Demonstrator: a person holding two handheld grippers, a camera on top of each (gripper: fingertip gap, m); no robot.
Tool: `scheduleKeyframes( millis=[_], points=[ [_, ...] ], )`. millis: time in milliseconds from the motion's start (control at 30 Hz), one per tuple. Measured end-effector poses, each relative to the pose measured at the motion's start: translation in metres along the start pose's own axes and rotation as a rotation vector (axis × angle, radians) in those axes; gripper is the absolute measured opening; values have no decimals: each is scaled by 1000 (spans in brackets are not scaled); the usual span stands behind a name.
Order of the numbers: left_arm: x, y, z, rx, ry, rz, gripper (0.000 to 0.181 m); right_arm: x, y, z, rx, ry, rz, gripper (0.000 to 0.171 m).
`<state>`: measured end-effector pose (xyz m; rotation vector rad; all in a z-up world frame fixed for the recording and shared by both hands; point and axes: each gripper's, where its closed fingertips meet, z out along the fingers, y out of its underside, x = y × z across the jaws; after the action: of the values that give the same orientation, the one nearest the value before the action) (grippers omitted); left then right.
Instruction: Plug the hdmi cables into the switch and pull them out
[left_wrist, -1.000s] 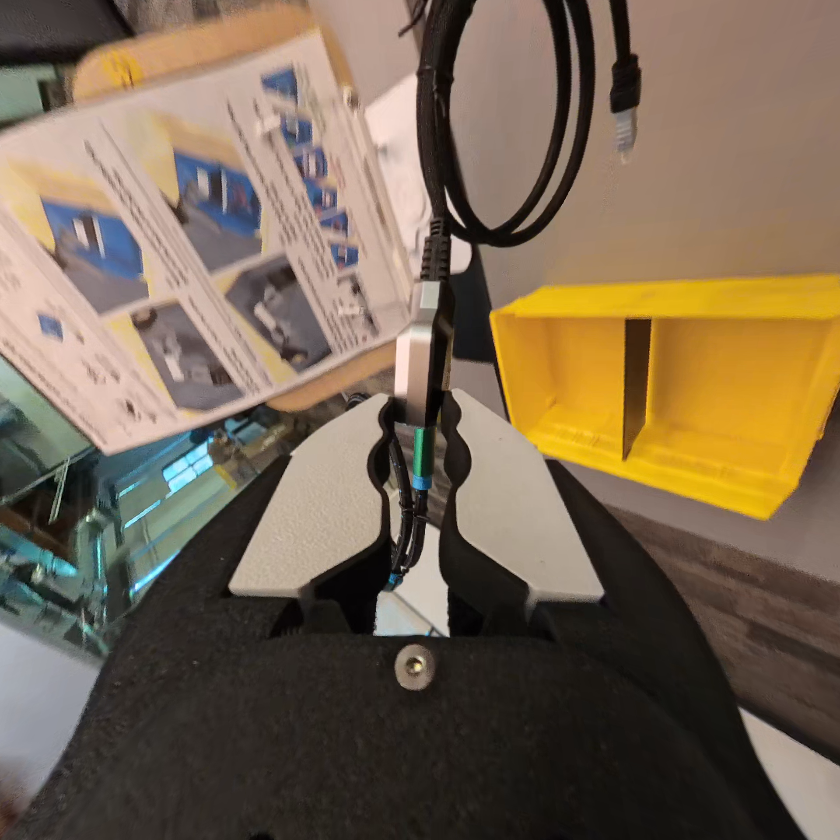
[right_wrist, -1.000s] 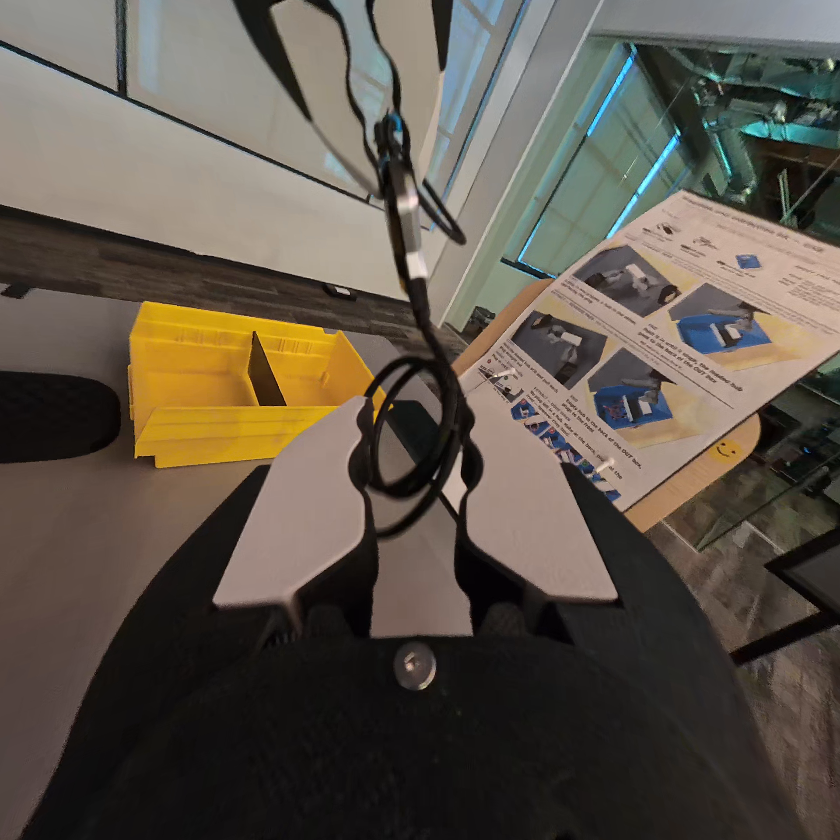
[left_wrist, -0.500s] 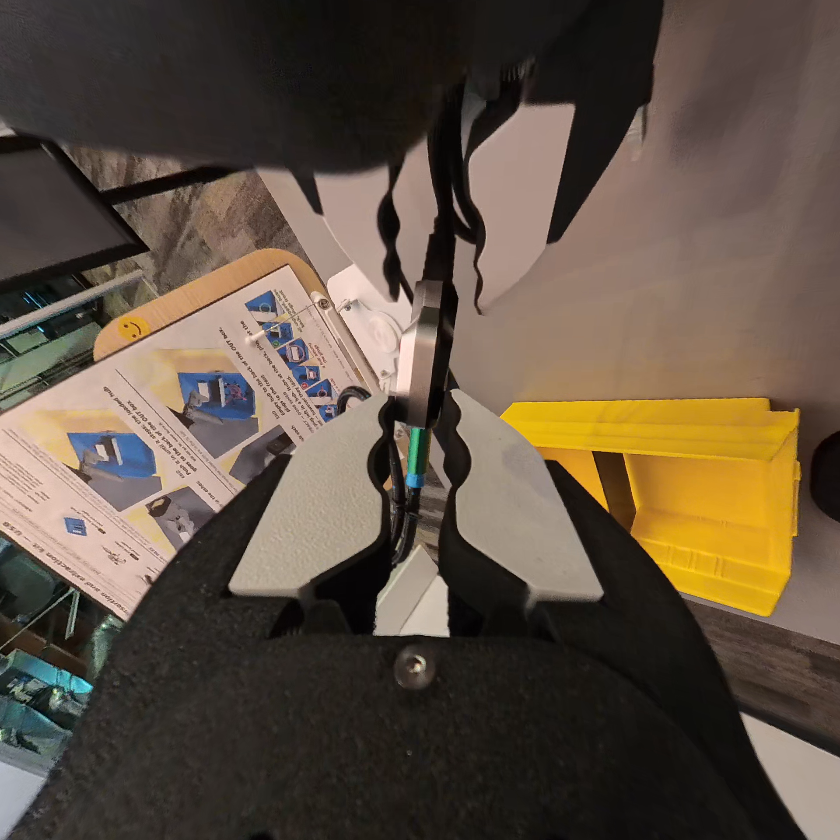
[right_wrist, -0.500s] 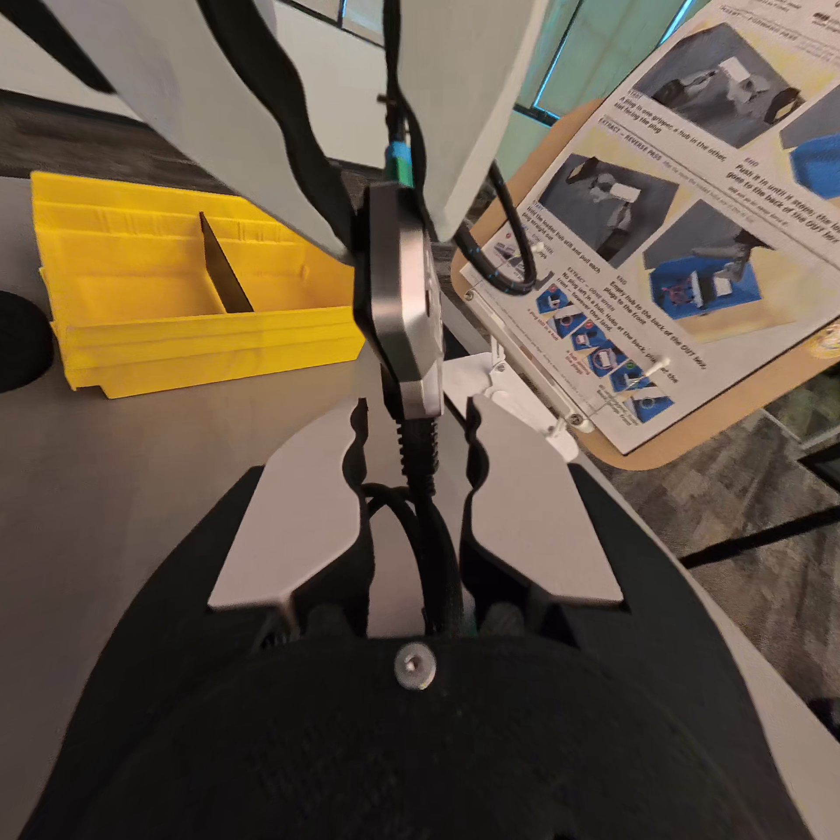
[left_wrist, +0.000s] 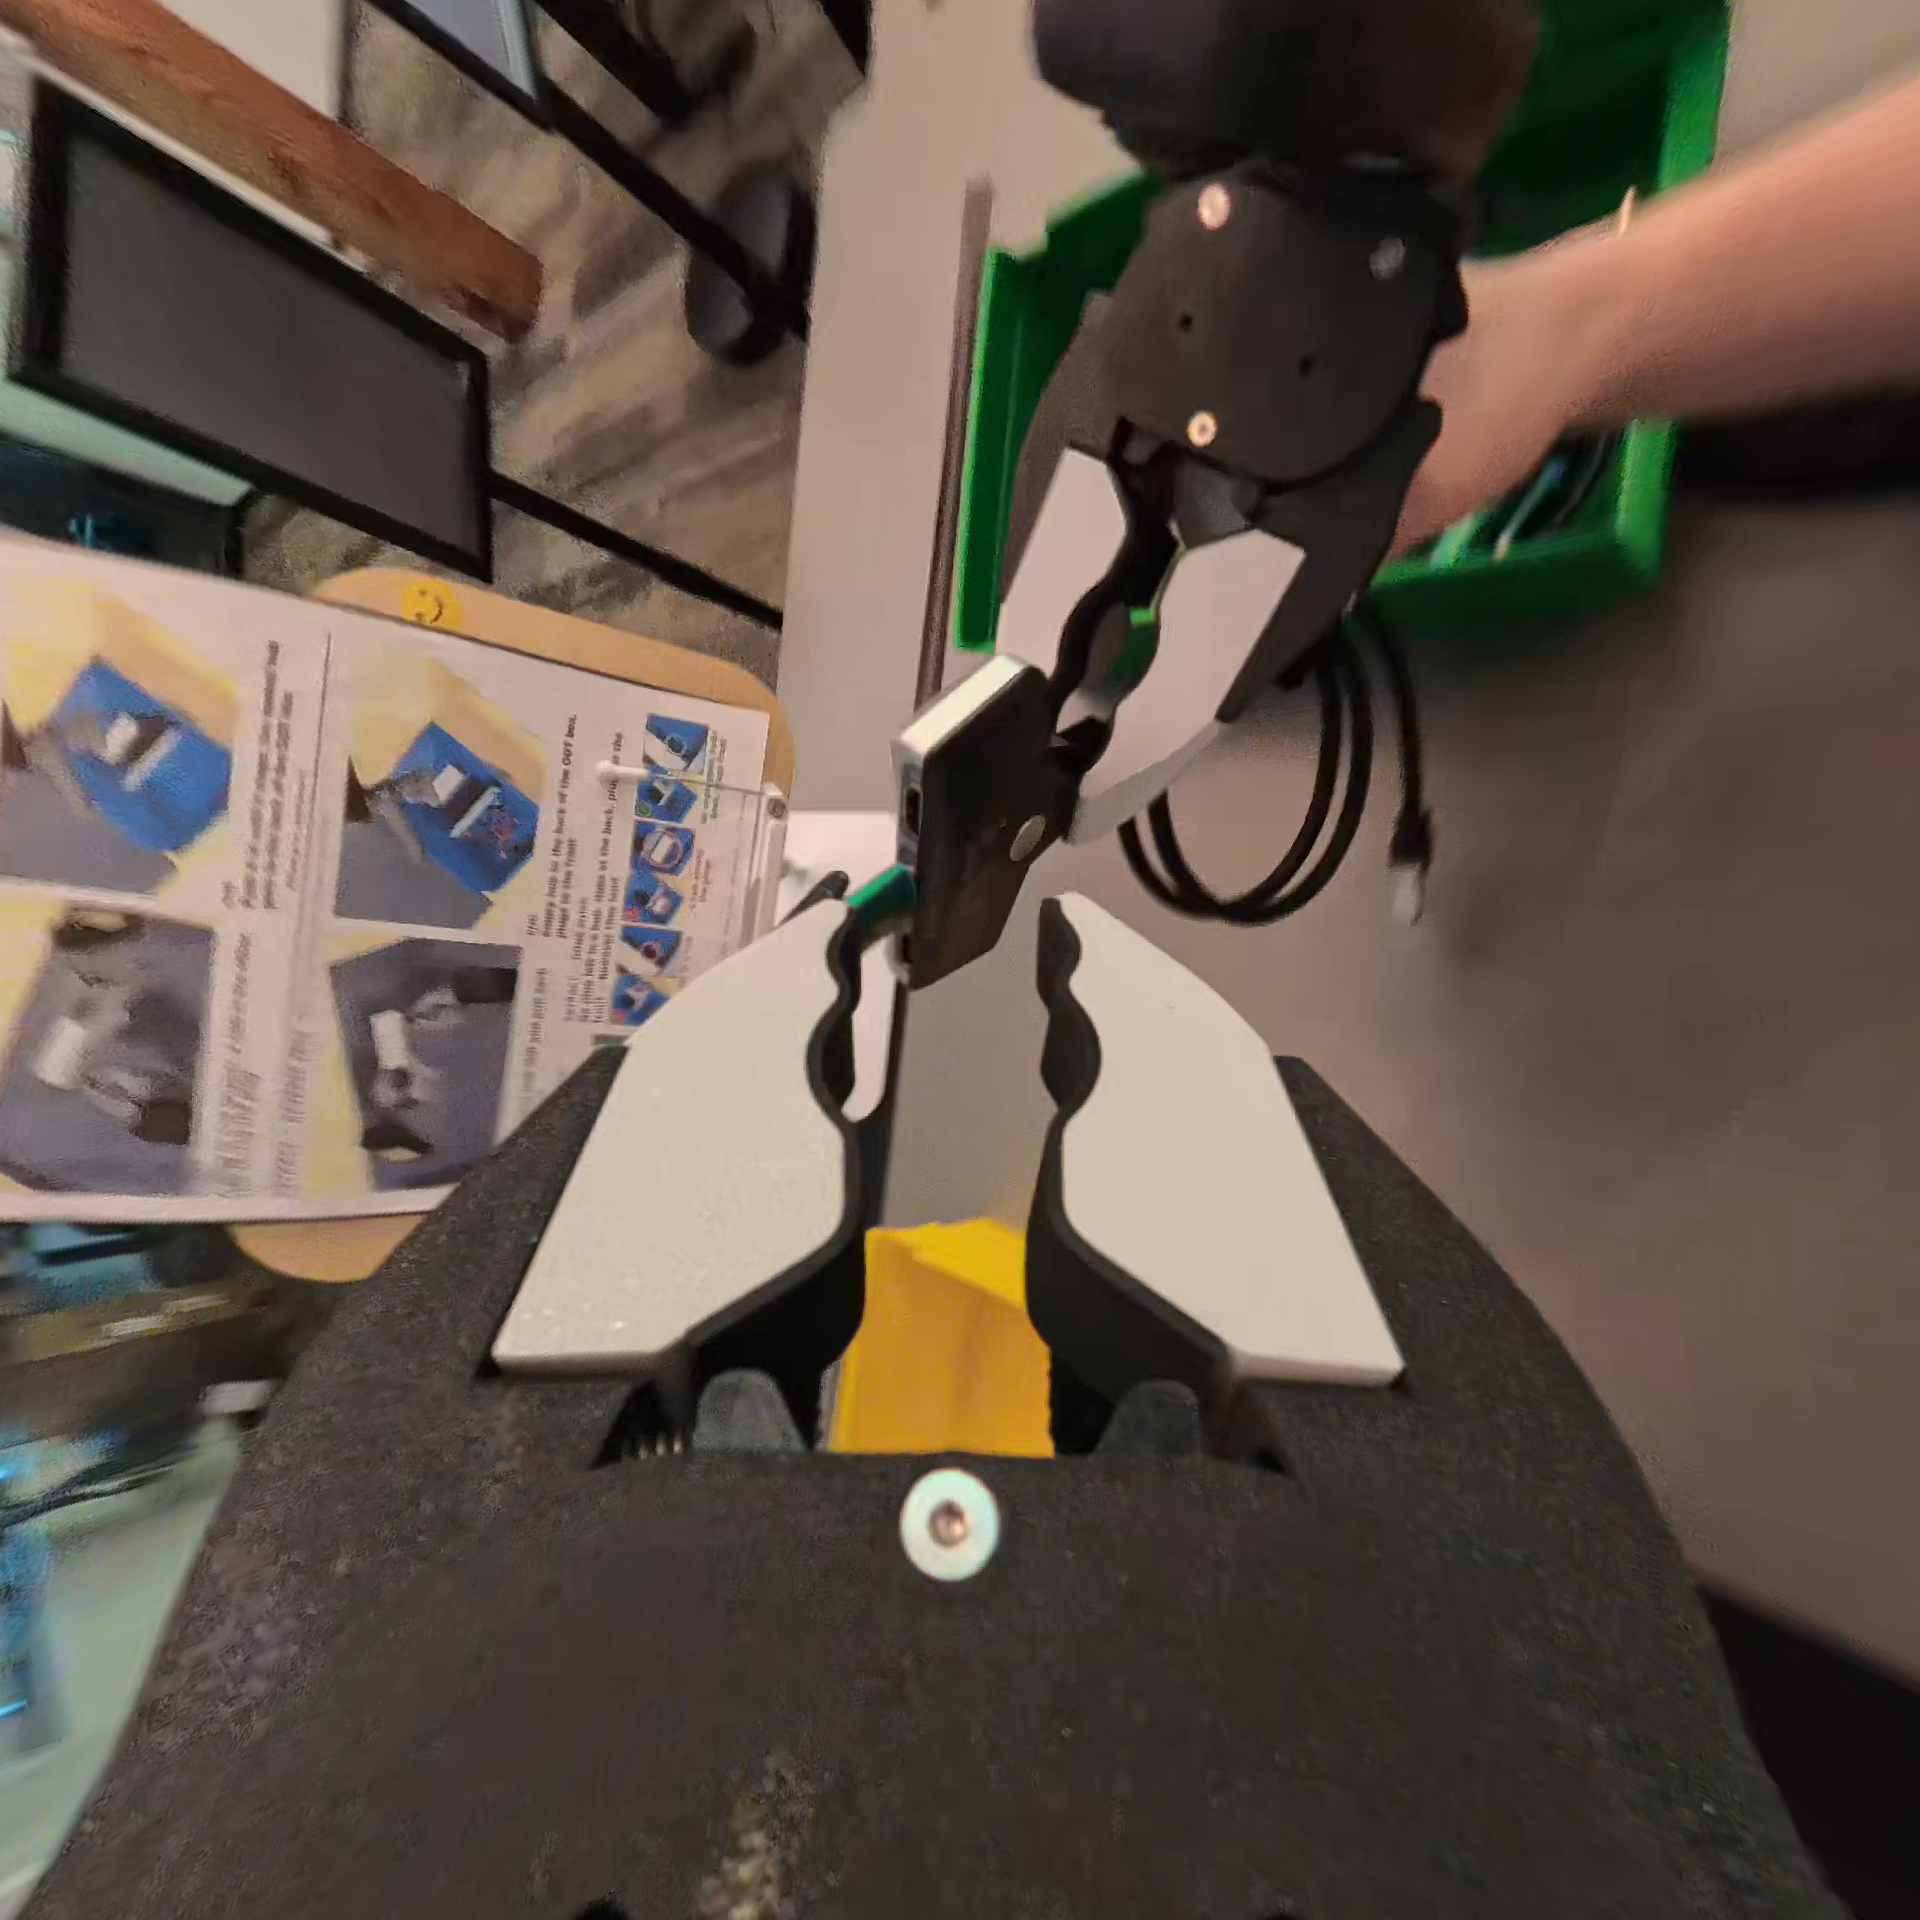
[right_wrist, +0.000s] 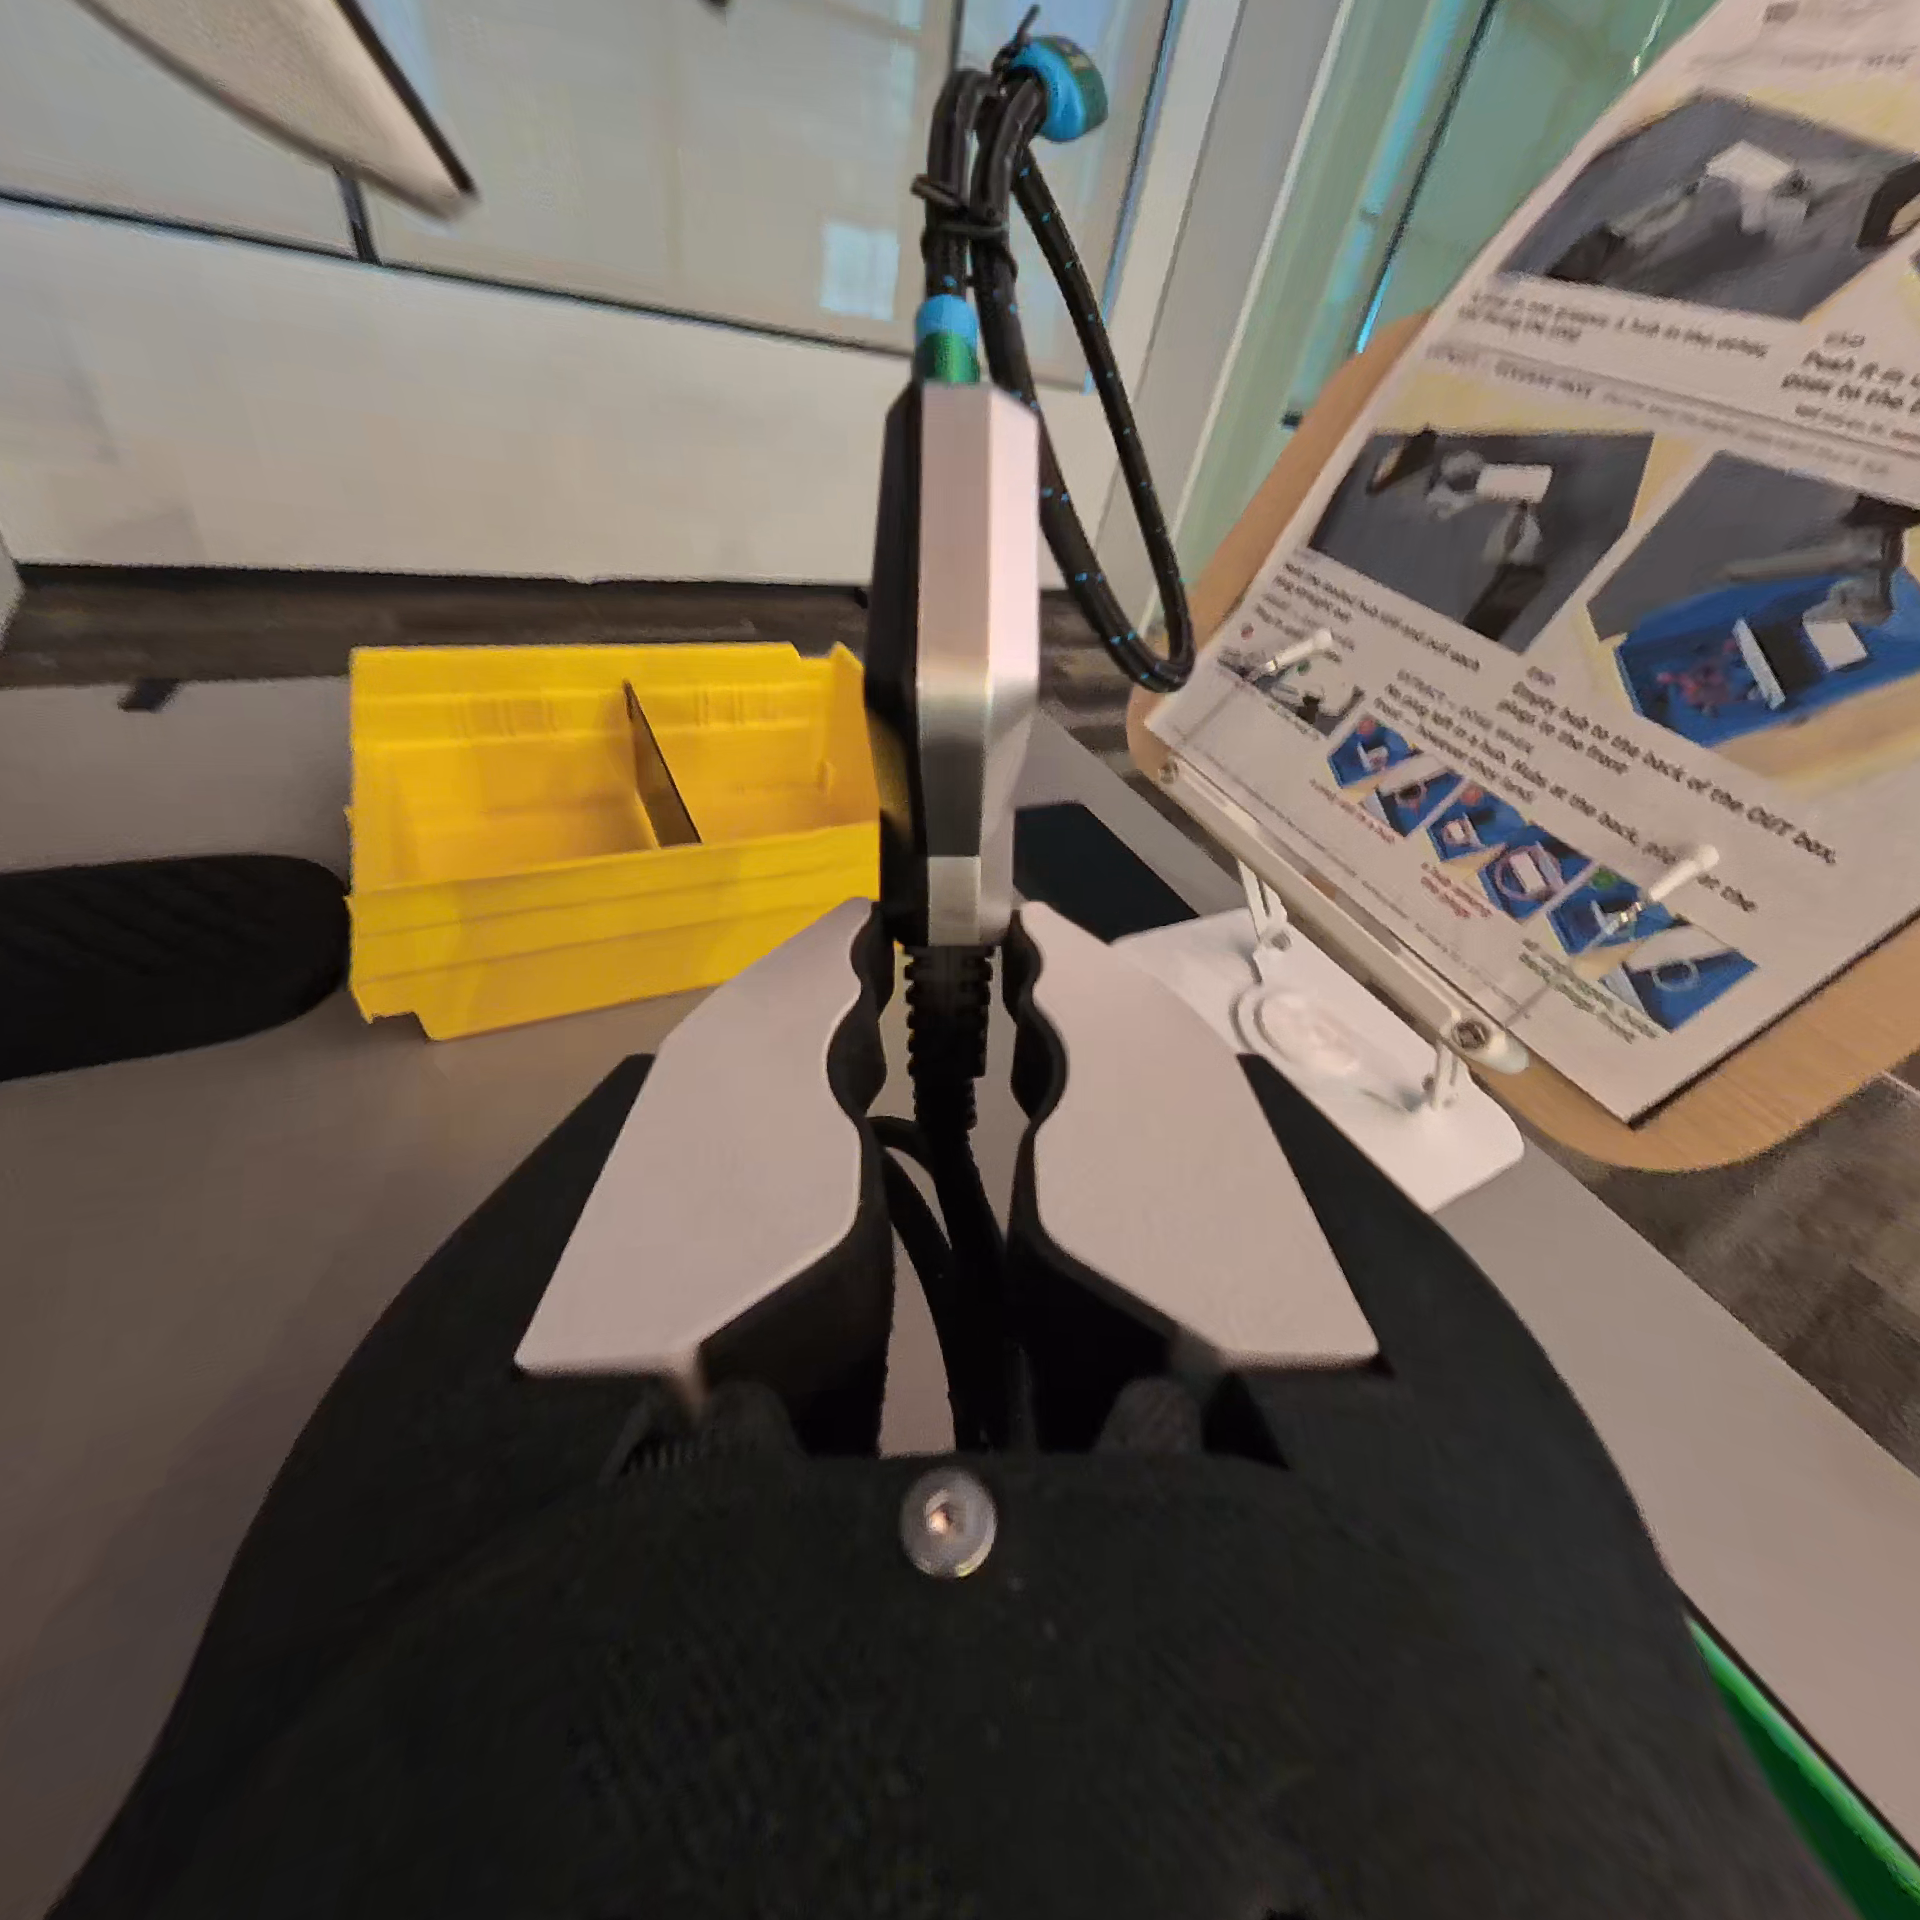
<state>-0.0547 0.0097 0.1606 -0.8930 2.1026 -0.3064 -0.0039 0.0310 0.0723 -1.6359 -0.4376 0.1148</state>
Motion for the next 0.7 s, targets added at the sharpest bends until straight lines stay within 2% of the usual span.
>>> scheduleKeyframes(
  millis=[100,167,233,333,400,500,567,700],
  points=[
    [11,13,-3,191,4,-241,32,-9,-18,-6,96,-53,-2,20],
    [14,23,-2,304,-9,-380,41,-17,-29,-11,155,-88,-7,20],
    [6,30,-4,453,-58,-524,41,-23,-37,-14,205,-118,2,20],
    [2,28,-12,732,-46,-622,46,-37,-47,-18,284,-199,24,20],
    [4,26,-7,799,-8,-643,44,-49,-49,-19,320,-282,24,20],
    [31,12,9,811,156,-568,50,-62,-50,-20,378,-376,46,21],
    [41,5,15,832,160,-503,50,-72,-47,-19,398,-453,65,21],
    [49,0,16,863,118,-394,25,-74,-39,-14,408,-536,146,23]
  ],
)
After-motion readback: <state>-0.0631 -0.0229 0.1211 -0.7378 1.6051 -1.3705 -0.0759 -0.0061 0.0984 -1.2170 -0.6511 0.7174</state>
